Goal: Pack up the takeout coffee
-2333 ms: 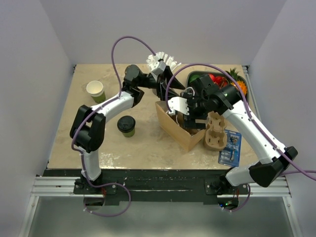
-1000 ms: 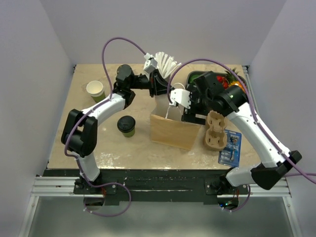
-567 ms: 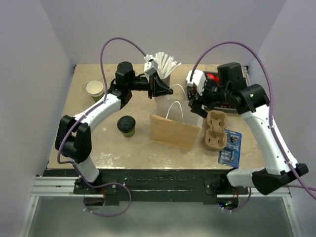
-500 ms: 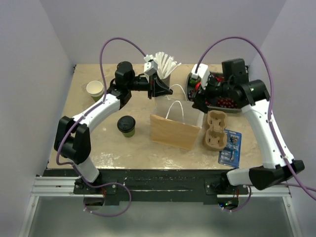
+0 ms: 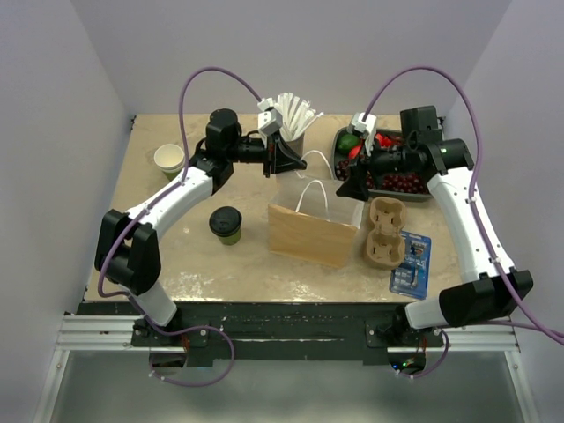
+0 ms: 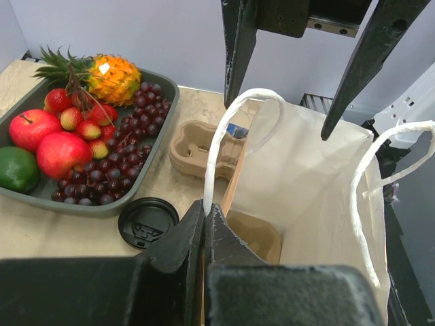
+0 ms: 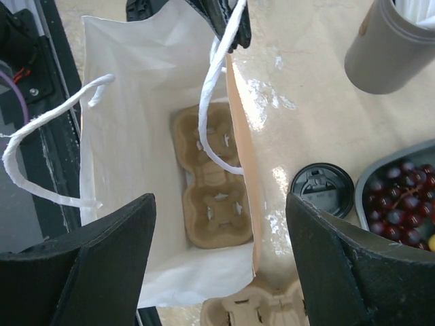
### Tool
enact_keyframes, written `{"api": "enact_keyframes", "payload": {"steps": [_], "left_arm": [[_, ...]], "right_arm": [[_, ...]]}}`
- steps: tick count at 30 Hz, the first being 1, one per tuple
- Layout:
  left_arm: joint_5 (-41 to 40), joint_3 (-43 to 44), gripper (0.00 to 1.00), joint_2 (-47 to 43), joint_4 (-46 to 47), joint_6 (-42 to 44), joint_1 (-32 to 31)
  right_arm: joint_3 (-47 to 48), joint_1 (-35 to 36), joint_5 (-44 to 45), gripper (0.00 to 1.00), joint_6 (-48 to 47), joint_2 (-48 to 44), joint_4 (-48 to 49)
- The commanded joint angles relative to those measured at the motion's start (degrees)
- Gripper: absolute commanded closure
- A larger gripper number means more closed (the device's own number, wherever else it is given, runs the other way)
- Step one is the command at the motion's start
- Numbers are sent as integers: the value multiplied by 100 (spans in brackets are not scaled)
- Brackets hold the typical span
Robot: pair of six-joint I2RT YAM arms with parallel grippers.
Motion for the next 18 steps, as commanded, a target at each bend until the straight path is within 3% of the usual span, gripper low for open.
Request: {"api": "enact_keyframes", "payload": {"steps": [1, 6, 12, 15, 18], "left_arm": [[-70, 196, 100, -271, -200, 241, -26], [-78, 196, 100, -324, -341, 320, -26], [-114, 196, 100, -394, -490, 416, -26], [-122, 196, 100, -403, -525, 434, -26], [-192, 205, 100, -420, -595, 478, -26]], "right_arm": [[-217, -4, -454, 21, 80, 22, 447], [-481, -4, -577, 26, 528, 153, 1168], [-543, -4, -797, 39, 651, 373, 1396], [-640, 5, -841, 49, 871, 417, 1660], [-631, -4, -973, 71, 968, 557, 1670]]}}
